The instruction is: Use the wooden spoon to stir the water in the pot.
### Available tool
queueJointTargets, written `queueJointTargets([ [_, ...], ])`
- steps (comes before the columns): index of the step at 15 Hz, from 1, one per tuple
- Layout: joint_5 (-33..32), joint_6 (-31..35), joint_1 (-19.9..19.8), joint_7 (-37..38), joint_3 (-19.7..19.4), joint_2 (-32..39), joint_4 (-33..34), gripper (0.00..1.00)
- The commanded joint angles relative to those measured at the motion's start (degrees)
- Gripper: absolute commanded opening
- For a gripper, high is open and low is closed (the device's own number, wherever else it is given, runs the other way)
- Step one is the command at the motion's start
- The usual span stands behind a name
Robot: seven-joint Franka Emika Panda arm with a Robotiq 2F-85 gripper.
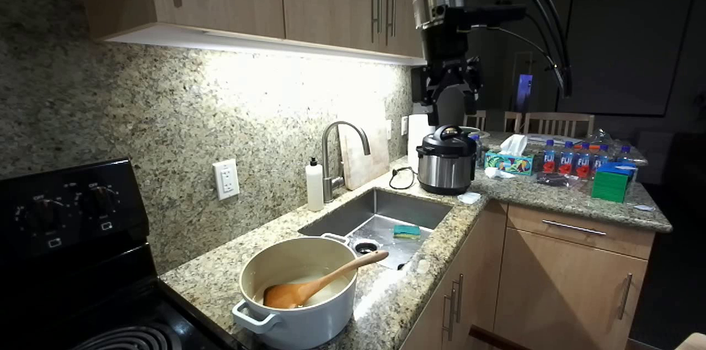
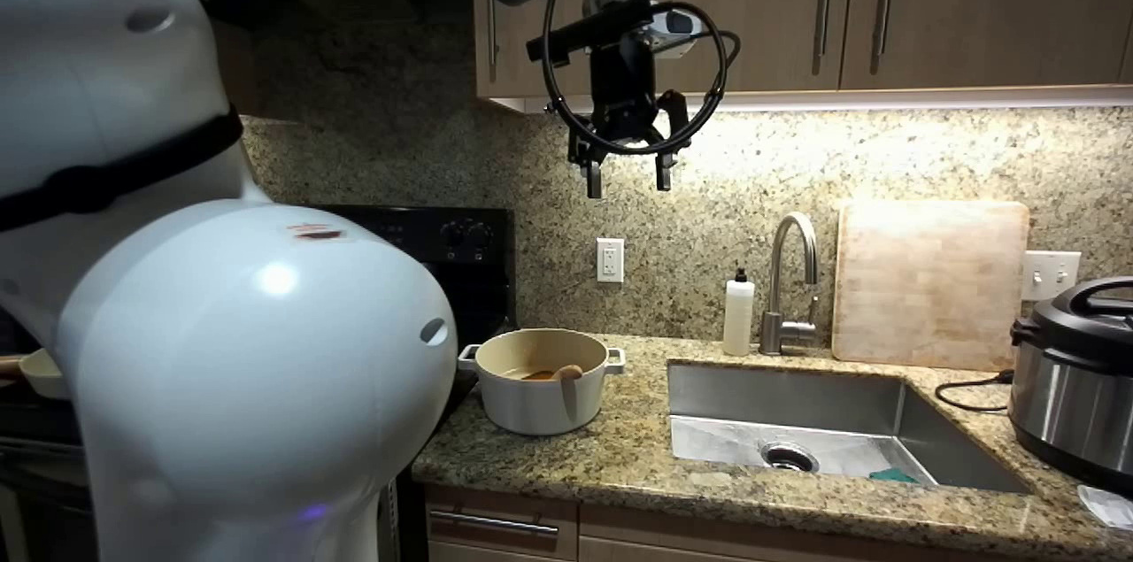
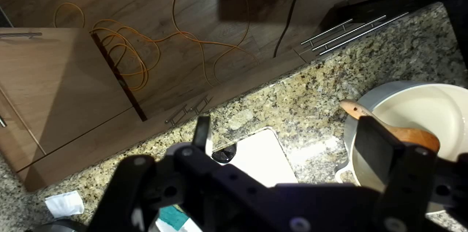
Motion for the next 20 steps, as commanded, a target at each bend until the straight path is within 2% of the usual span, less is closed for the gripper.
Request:
queueJointTargets([
  [1,-0.23,-0.19,0.77,0.26,-0.62,0.09,0.17,1.0],
  [5,-0.23,-0.19,0.77,0.25,-0.62,0.09,0.17,1.0],
  [7,-3.0,0.18,0.64,-1.37,-0.49,0.8,-0.13,1.0],
  [11,-6.49,2.17,1.18,-9.87,-2.88,2.66,-1.65,1.0],
  [16,-7.45,3.08,1.27,-26.59,-7.5,8.81,-1.34,1.0],
  [20,-10.68,6.83,1.38,-36.99,-8.49,12.57,-1.55,1.0],
])
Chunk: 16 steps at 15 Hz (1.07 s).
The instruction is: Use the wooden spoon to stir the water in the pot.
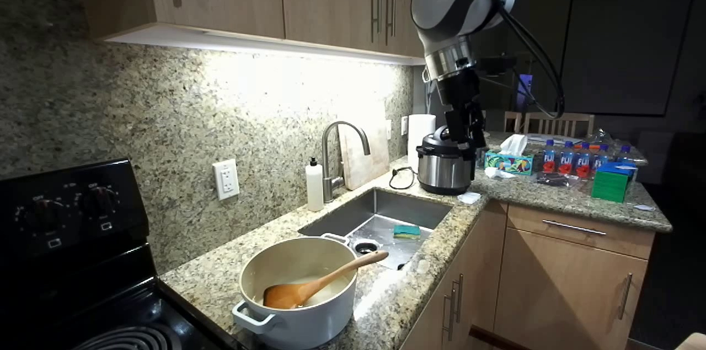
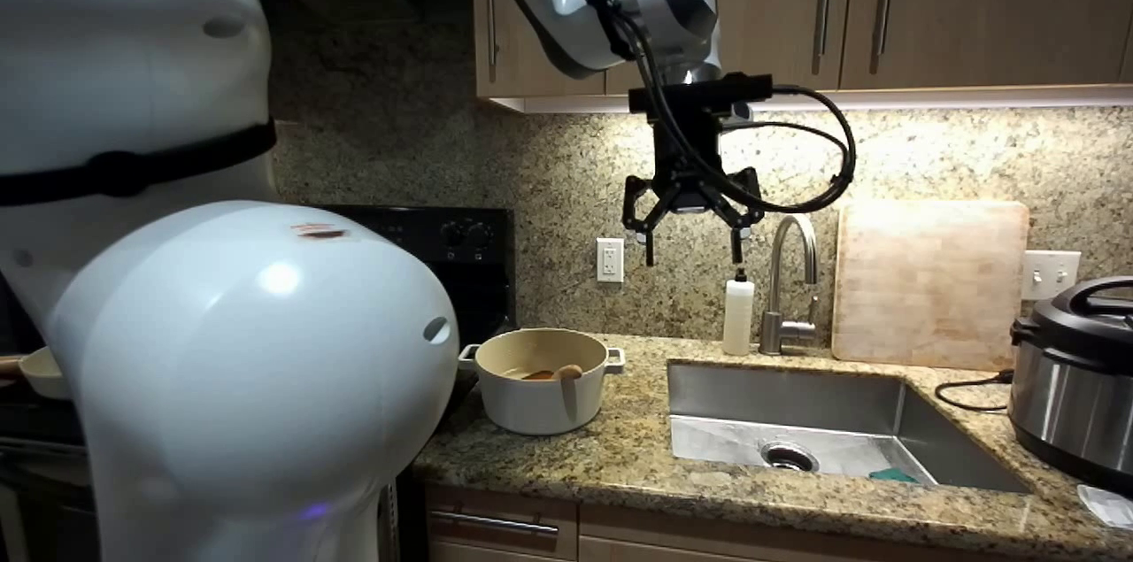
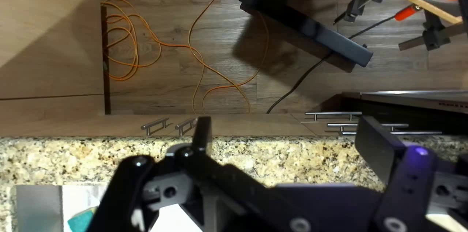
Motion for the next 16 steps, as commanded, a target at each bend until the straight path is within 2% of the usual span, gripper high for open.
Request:
queueJointTargets([
  [1,-3.06,3.92,0.86,-9.29,-0.75,2.93,-0.19,1.0],
  [7,-7.9,15.17,1.53,-19.0,0.24,4.86,-4.86,1.0],
  [12,-8.77,35.29,1.63,-24.02,-0.25,4.63,-12.96,1.0],
  [13,-8.07,28.7,1.35,-21.53,0.28,5.88,-9.5,1.0],
  [14,-8.06,31.88,1.37,-21.84,0.3,5.88,-10.81,1.0],
  [16,-8.06,33.59,1.38,-22.09,0.3,5.87,-11.68,1.0],
])
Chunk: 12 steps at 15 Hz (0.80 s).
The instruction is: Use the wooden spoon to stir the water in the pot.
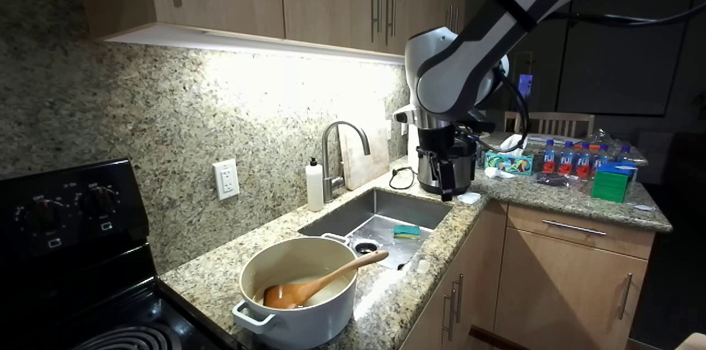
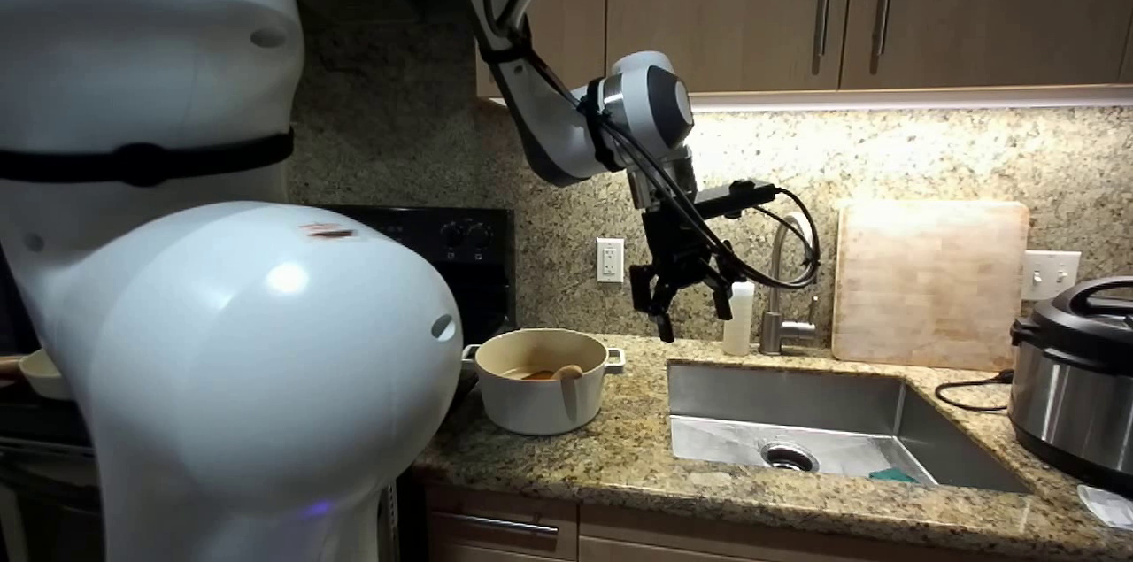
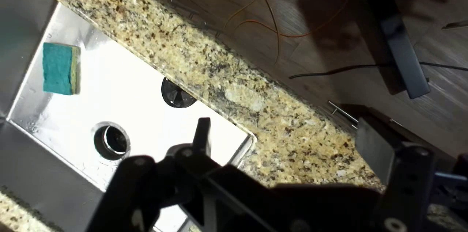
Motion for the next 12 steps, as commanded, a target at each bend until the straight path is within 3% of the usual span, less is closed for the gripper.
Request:
queueJointTargets([
  [1,0.1,-0.03,-0.23,-0.15,0.25,-0.03,0.07,1.0],
  [5,0.49,1.5,1.3,-1.43,1.85,0.51,-1.46,1.0],
  [9,7.5,2.75,3.91,-7.21,2.65,1.17,-4.16,1.0],
  [12,9.89,4.81,5.32,-6.98,3.99,0.35,-7.04,1.0],
])
